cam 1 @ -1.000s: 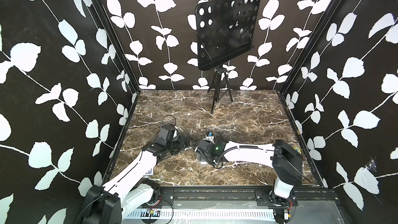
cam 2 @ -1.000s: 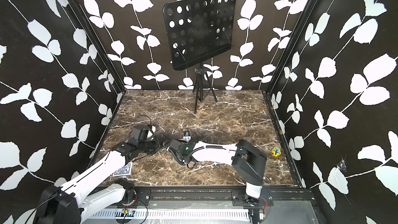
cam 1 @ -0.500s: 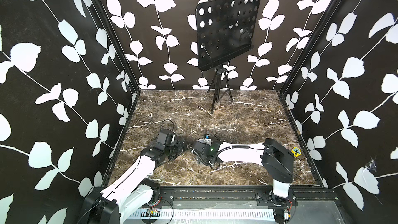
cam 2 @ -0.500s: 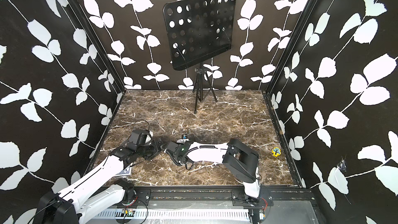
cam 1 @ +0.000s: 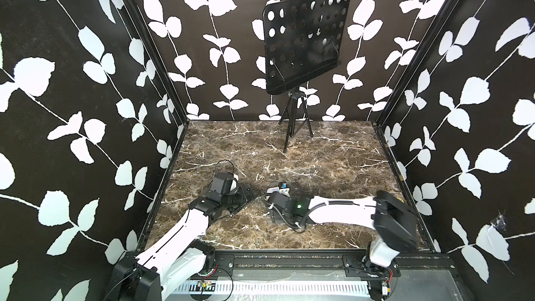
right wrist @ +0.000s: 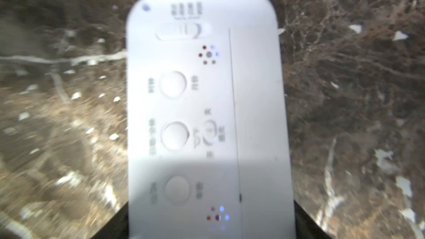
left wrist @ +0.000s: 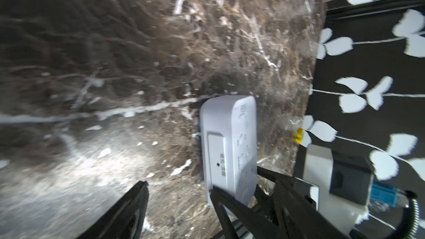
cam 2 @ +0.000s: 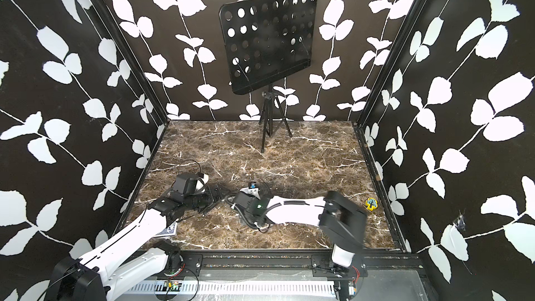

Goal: Insert the battery into the alarm
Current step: Adjust the alarm at the center of the board.

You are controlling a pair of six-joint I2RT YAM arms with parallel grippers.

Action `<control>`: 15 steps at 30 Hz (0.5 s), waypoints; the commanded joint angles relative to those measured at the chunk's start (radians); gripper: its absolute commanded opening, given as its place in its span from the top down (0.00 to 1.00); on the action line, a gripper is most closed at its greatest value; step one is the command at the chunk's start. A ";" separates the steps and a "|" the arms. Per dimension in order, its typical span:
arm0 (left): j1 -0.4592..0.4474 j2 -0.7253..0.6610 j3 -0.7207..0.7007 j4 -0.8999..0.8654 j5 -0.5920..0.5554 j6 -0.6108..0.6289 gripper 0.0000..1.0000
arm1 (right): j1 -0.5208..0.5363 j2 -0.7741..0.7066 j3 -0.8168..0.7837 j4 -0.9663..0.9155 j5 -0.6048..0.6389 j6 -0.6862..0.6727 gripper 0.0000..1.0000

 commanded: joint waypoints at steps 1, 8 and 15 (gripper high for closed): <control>0.003 0.003 0.022 0.082 0.081 -0.001 0.13 | 0.005 -0.106 -0.046 0.206 -0.026 -0.034 0.48; -0.026 0.013 0.023 0.133 0.109 -0.021 0.13 | 0.003 -0.138 -0.037 0.224 -0.063 -0.047 0.48; -0.068 0.018 0.004 0.159 0.060 -0.051 0.24 | 0.003 -0.144 -0.012 0.254 -0.070 -0.061 0.49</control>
